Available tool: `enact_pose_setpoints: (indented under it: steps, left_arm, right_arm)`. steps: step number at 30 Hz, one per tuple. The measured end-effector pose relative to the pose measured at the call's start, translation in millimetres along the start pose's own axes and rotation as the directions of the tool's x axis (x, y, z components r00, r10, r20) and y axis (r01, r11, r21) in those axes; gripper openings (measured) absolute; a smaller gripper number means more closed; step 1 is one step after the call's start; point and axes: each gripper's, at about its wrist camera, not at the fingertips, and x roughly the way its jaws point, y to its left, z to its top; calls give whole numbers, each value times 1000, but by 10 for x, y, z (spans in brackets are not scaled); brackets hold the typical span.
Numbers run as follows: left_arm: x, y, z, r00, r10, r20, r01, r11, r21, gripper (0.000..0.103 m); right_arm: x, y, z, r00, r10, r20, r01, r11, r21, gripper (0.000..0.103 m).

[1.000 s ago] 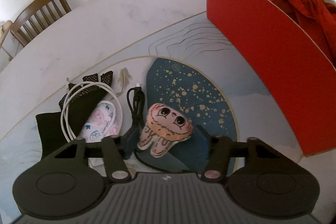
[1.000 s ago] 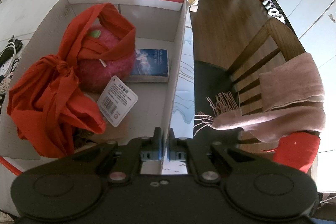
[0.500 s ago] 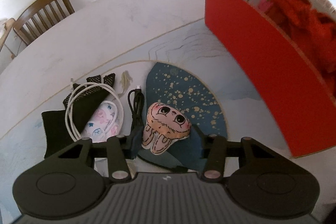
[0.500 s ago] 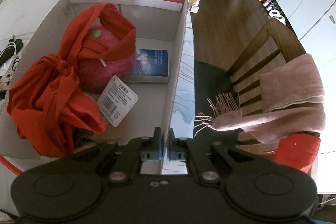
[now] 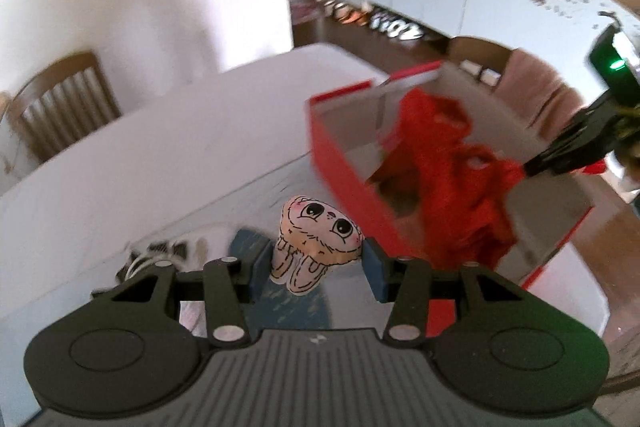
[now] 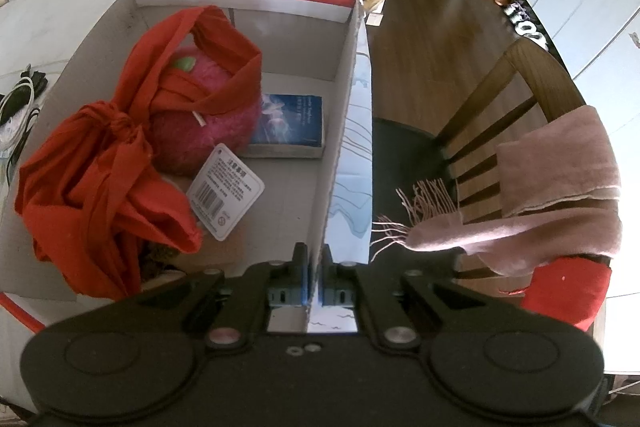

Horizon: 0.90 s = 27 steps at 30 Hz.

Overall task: Organize objects
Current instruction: 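Carry the cartoon face pouch into the box and open the left tool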

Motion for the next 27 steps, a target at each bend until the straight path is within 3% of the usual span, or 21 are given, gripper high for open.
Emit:
enact_pose_setpoints:
  steps: [13, 27]
  left_arm:
    - [-27, -733, 458, 993, -103, 57, 90, 977, 192, 47]
    - [572, -1056, 811, 993, -118, 11, 111, 965, 239, 47]
  right_arm:
    - [-10, 12, -4, 1000, 2, 1, -2, 1000, -10, 3]
    - [-8, 7, 7, 1000, 4, 1, -4, 1000, -5, 3]
